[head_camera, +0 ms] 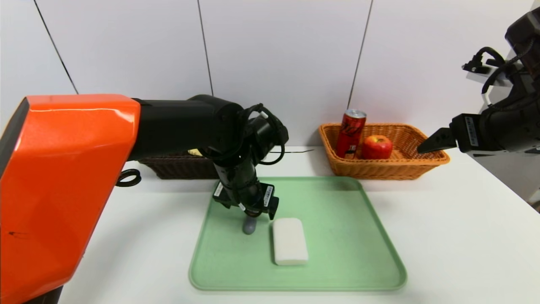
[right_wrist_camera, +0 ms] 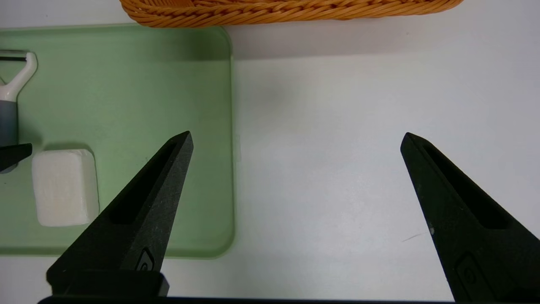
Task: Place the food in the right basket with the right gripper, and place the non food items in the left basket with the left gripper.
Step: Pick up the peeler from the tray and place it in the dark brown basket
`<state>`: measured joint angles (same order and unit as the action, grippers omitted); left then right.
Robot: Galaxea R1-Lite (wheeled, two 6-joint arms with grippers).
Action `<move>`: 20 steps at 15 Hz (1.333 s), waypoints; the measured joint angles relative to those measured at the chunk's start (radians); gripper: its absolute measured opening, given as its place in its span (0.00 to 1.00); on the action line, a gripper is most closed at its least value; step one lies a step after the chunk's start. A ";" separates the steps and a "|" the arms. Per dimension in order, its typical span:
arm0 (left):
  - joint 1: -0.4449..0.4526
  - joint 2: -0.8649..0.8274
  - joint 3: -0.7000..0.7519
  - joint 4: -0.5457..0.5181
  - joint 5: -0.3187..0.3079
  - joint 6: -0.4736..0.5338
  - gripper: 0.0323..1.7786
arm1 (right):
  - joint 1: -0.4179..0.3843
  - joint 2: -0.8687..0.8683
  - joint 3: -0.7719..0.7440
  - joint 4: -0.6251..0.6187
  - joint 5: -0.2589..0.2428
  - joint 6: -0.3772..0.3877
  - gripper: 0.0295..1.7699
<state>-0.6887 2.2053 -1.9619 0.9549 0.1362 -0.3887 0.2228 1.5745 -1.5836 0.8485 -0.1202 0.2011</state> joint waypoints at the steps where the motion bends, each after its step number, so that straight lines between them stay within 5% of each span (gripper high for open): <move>1: 0.003 0.005 0.000 -0.006 0.006 0.005 0.95 | 0.000 -0.001 0.002 0.000 0.001 0.000 0.96; 19: 0.014 0.057 -0.004 -0.047 0.011 0.001 0.95 | 0.006 0.005 0.010 0.000 0.006 0.009 0.96; 20: 0.014 0.057 -0.003 -0.048 0.010 0.001 0.88 | 0.009 0.005 0.010 0.000 0.006 0.009 0.96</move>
<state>-0.6749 2.2619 -1.9651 0.9072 0.1457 -0.3881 0.2317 1.5798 -1.5740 0.8481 -0.1145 0.2102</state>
